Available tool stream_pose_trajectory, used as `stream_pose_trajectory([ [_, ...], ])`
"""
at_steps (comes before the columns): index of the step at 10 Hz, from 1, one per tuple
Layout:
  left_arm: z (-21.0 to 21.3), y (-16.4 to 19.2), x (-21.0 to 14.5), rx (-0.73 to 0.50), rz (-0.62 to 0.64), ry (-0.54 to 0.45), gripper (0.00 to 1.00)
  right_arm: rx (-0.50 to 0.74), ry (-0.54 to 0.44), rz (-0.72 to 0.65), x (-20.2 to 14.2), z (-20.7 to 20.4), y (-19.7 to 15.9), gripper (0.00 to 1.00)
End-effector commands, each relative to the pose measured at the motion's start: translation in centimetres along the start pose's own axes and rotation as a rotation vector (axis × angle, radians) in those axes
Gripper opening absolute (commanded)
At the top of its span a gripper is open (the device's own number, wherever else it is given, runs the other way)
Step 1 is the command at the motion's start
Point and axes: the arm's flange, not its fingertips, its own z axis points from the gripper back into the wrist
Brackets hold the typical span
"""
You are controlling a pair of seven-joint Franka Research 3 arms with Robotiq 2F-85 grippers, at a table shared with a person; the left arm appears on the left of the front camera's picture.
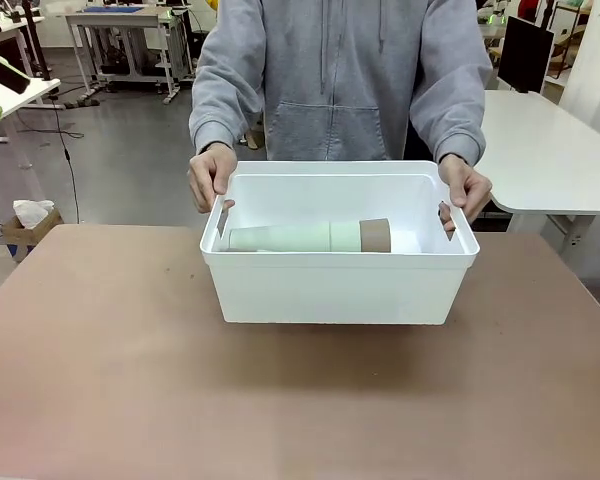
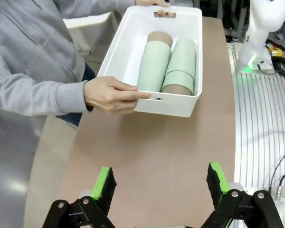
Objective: Stack the cups and store them in the basket.
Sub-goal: Place the stack of Reusable plastic cups into the Pantry Basket.
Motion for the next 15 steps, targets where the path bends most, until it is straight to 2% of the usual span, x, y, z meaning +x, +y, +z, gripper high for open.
stream_pose_trajectory([
  [1,0.29,0.03,0.19,-0.007,0.006,0.0,1.0,0.003,-0.017,0.024,0.08,0.17,-0.09,1.0],
  [15,0.29,0.03,0.19,-0.007,0.006,0.0,1.0,0.003,-0.017,0.024,0.08,0.17,-0.09,1.0],
])
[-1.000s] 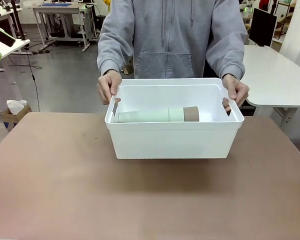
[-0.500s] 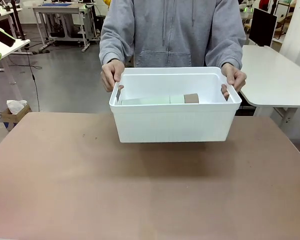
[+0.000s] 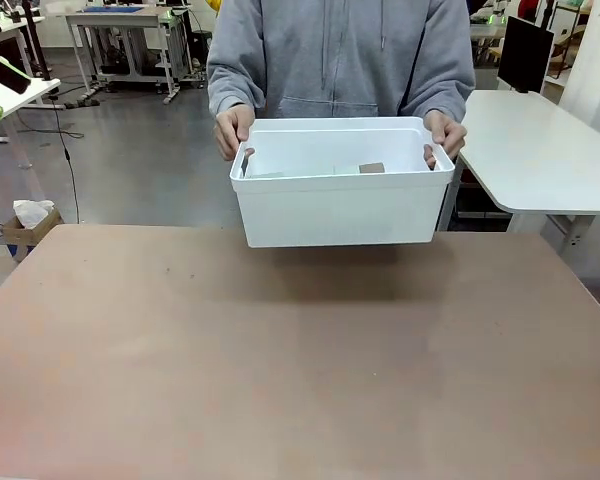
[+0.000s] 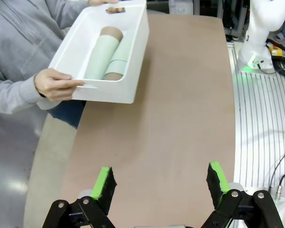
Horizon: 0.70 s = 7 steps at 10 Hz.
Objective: Stack the cups and store them in the basket.
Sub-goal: Place the stack of Reusable plastic cups into the Pantry Basket.
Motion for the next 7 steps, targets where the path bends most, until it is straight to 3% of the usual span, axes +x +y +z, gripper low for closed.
stream_pose_trajectory([
  [1,0.26,0.07,0.2,-0.008,0.004,-0.003,1.0,0.003,-0.017,0.023,0.08,0.18,-0.09,1.0],
  [7,0.26,0.07,0.2,-0.008,0.004,-0.003,1.0,0.003,-0.017,0.023,0.08,0.18,-0.09,1.0],
])
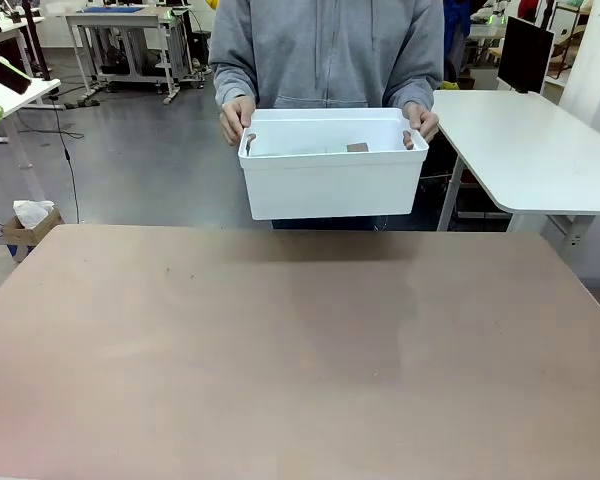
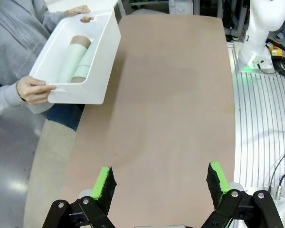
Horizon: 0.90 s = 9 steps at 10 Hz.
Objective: Stack the cups and store them in the basket.
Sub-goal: Place the stack of Reusable plastic cups into the Pantry Basket.
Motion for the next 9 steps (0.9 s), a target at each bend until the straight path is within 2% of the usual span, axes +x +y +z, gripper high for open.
stream_pose_trajectory([
  [1,0.26,0.07,0.2,-0.008,0.004,-0.003,1.0,0.003,-0.017,0.023,0.08,0.18,-0.09,1.0],
  [9,0.26,0.07,0.2,-0.008,0.004,-0.003,1.0,0.003,-0.017,0.023,0.08,0.18,-0.09,1.0],
])
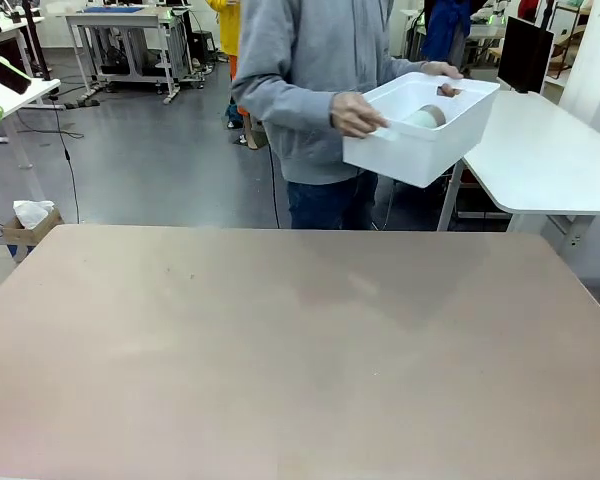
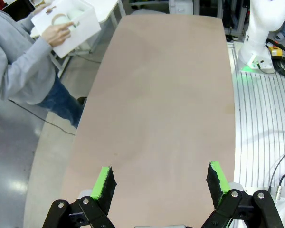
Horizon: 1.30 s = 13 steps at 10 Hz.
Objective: Stack the cups and store them in the basket.
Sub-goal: Place the stack of Reusable plastic cups into the Pantry Basket.
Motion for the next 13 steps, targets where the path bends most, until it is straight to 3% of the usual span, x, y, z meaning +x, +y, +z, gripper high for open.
stream_pose_trajectory([
  [1,0.26,0.07,0.2,-0.007,0.004,-0.003,1.0,0.003,-0.017,0.023,0.08,0.18,-0.09,1.0],
  [13,0.26,0.07,0.2,-0.007,0.004,-0.003,1.0,0.003,-0.017,0.023,0.08,0.18,-0.09,1.0],
])
